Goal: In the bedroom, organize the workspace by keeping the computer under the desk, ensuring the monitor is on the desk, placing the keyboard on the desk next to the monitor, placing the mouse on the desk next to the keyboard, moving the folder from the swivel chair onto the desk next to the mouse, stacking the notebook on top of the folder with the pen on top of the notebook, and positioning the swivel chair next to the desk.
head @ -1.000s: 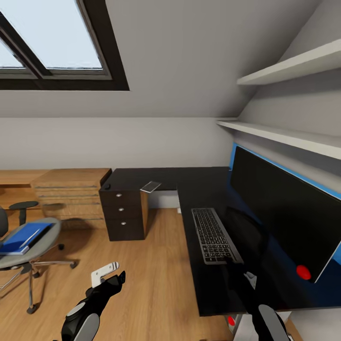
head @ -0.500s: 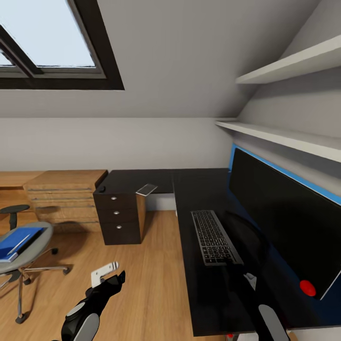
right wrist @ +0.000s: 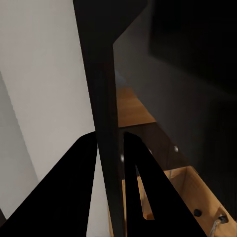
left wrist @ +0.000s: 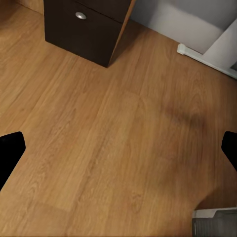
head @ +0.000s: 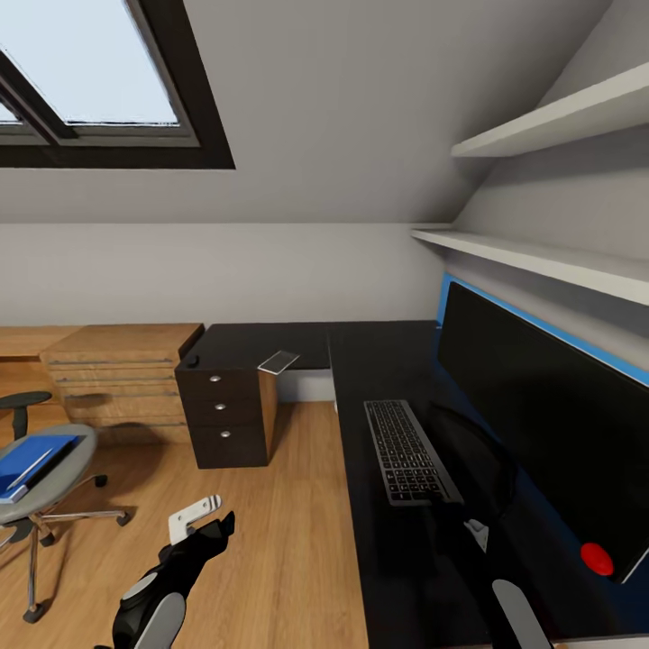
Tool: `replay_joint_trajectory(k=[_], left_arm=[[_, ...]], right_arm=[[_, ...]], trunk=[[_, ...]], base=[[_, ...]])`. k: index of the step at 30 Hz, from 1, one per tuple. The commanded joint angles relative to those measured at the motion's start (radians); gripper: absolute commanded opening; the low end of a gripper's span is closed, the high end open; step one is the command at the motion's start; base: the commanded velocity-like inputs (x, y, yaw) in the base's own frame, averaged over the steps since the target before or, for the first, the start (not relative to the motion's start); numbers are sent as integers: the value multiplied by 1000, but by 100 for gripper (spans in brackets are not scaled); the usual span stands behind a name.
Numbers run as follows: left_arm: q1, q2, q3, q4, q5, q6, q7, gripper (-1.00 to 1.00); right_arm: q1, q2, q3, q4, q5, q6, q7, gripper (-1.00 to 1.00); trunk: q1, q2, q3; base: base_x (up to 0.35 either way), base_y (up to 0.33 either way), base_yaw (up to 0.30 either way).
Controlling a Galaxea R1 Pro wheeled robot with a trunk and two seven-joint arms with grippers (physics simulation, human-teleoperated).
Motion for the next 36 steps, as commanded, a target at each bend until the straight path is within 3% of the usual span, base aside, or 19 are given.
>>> replay_joint_trajectory(k=[1, 4, 17, 18, 36], left_arm=[[-1, 1, -2, -1, 7, 1, 9, 100], [-1, 1, -2, -2, 8, 1, 9, 100], [-1, 2, -2, -2, 8, 1, 9, 100], [-1, 2, -2, -2, 8, 1, 9, 100], [-1, 3, 0, 1, 5, 4, 9, 100]], right_arm=[[-1, 1, -4, 0, -8, 9, 3, -100], [-1, 1, -4, 0, -8, 9, 3, -100], [-1, 1, -4, 0, -7, 8, 3, -100], [-1, 1, -4, -1, -7, 8, 3, 100], [-1, 1, -4, -2, -6, 8, 1, 100]], trunk=[[4, -8, -4], [16, -29, -14], [16, -29, -14], [16, -29, -14], [16, -29, -14]], base=[[0, 0, 0], [0, 0, 0], [0, 0, 0], [0, 0, 0], [-6, -4, 0]])
